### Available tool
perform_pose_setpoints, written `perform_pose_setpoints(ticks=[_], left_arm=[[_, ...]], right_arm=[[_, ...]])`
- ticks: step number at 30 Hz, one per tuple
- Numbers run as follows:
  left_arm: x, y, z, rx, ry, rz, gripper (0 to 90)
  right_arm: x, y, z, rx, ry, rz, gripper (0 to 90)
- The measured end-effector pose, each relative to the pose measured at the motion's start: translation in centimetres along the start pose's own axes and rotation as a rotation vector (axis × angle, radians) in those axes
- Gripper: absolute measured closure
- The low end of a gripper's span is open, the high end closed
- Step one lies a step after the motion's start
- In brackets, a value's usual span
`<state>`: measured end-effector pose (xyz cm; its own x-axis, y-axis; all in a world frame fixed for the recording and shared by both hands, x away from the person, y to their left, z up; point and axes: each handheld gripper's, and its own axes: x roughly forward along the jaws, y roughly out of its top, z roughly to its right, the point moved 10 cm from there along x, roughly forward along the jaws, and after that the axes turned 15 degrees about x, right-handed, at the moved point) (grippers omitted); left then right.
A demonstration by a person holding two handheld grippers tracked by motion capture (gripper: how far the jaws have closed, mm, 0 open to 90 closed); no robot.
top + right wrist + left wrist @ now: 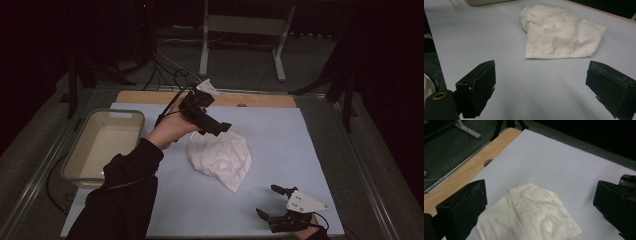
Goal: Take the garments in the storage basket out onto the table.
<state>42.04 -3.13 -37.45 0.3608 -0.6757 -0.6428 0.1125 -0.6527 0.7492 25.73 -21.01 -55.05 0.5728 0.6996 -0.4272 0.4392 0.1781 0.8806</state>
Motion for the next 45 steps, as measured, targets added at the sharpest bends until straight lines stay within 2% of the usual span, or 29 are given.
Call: perform_pose_setpoints(ticks=[6,11,17,20,25,28,30,39,41,45], left_arm=[[-0.6,-1.1,0.3,0.018,-0.013,0.002,0.0],[-1.1,-2.3,0.6,0.007,-0.018,0.007,0.0],[-1.4,-3.6,1.0,-0.001,0.003,0.015,0.0],[-0.8,-5.4,2.1,0.018,-0.005,-0.009,0.0],[-0.5,-7.2,3.3,0.011,-0.027,0.001,0.0],[-0.2,-8.4,3.9,0.018,-0.027,-0.011,0.0],[0.0,-9.2,4.4,0.017,-0.042,-0.018,0.0],[0.2,-11.5,6.0,0.023,-0.06,-0.03,0.0],[0.3,-12.6,6.7,0.027,-0.067,-0.037,0.0],[0.4,-13.7,7.6,0.024,-0.082,-0.043,0.0]], right_arm=[[0.2,0.1,0.0,-0.01,-0.001,0.006,9.2],[0.2,0.1,-0.1,-0.009,0.0,0.004,9.2],[0.2,0.0,-0.1,-0.012,0.001,-0.002,9.2],[0.2,0.0,-0.1,-0.009,0.003,-0.004,9.2],[0.2,0.0,-0.1,-0.009,-0.001,-0.002,9.2],[0.2,0.0,-0.1,-0.008,0.001,-0.004,9.2],[0.2,-0.1,-0.1,-0.009,0.001,-0.004,9.2],[0.3,-0.1,-0.1,-0.013,0.002,-0.005,9.2],[0.2,-0.1,-0.1,-0.013,0.0,-0.005,9.2],[0.2,-0.1,-0.1,-0.01,0.001,-0.009,9.2]])
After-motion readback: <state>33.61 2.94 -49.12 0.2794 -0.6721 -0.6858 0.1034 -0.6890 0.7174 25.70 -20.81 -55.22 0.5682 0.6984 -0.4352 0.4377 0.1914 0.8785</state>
